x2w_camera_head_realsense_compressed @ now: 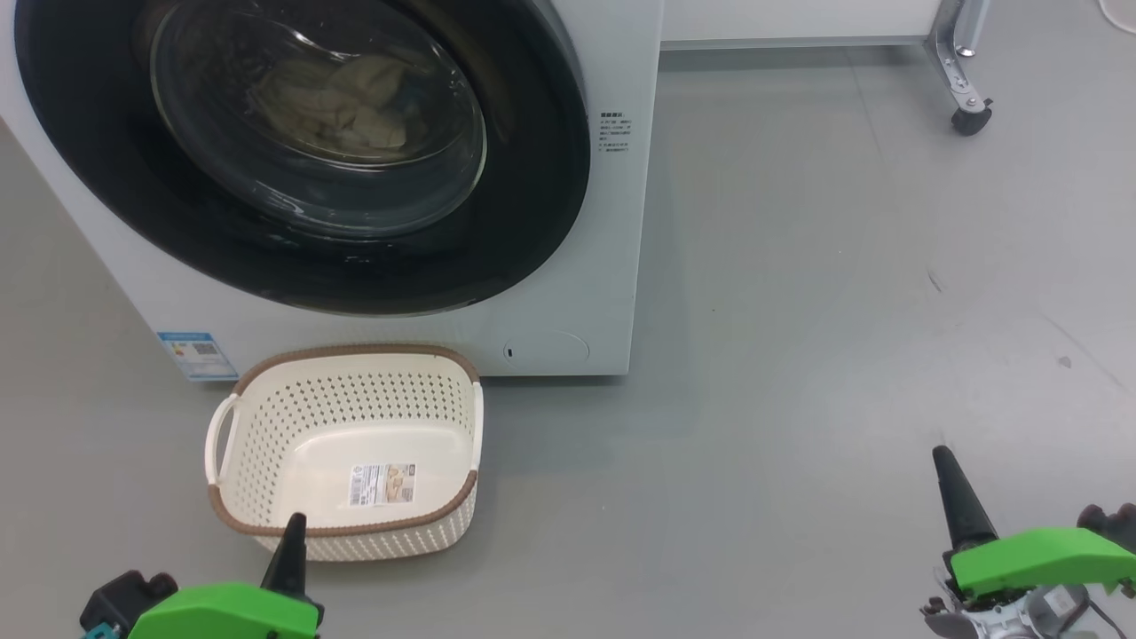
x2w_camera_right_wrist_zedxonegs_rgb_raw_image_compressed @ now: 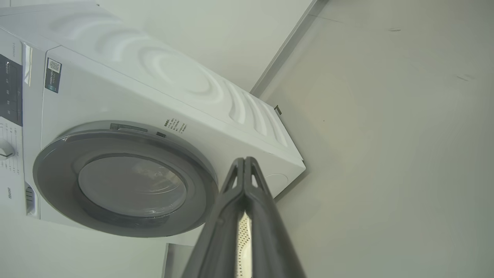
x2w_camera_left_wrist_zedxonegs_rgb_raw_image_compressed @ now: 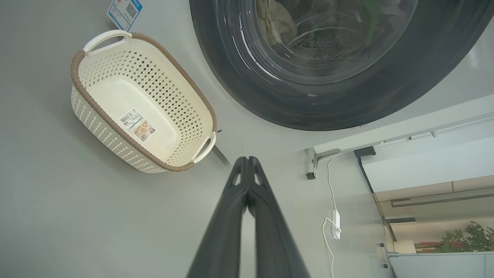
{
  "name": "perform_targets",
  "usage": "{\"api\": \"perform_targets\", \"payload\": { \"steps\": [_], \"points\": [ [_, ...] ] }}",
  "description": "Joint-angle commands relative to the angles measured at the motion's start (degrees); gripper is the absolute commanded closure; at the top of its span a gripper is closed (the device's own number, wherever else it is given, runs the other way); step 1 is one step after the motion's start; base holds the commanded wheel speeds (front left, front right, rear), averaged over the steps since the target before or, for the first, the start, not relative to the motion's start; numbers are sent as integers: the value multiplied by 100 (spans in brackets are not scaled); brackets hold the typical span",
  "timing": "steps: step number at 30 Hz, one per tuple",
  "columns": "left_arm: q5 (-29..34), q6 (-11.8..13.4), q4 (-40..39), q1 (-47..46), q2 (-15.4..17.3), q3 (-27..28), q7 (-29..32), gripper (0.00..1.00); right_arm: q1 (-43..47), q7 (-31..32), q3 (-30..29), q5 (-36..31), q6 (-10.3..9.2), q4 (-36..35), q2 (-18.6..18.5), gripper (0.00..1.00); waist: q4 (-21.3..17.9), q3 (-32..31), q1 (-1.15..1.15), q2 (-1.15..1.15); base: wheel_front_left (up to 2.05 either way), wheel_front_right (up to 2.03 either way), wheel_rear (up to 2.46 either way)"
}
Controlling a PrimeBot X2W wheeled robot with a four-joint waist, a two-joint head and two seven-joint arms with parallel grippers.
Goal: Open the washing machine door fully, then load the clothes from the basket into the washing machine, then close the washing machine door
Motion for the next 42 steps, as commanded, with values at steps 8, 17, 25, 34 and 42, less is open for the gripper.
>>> {"api": "perform_targets", "payload": {
  "steps": [8, 17, 25, 34, 42],
  "points": [
    [-531, -148, -211, -299, -7, 342, 128, 100, -427, 113, -3, 626, -4, -120, -151, 100, -6, 4, 0, 0, 0, 0, 0],
    [-1052, -260, -222, -323, -43, 528, 249, 100, -521, 225, -44, 1221, -4, -69, -154, 100, -13, 8, 0, 0, 0, 0, 0],
    [-1572, -372, -232, -346, -78, 714, 370, 100, -615, 338, -87, 1813, -5, -18, -156, 100, -20, 13, 0, 0, 0, 0, 0],
    [-2091, -483, -243, -370, -114, 899, 491, 100, -708, 453, -131, 2402, -6, 33, -157, 100, -27, 17, 0, 0, 0, 0, 0],
    [-2496, -571, -251, -389, -142, 1044, 585, 100, -782, 543, -167, 2861, -6, 73, -157, 100, -32, 21, 0, 0, 0, 0, 0]
  ]
}}
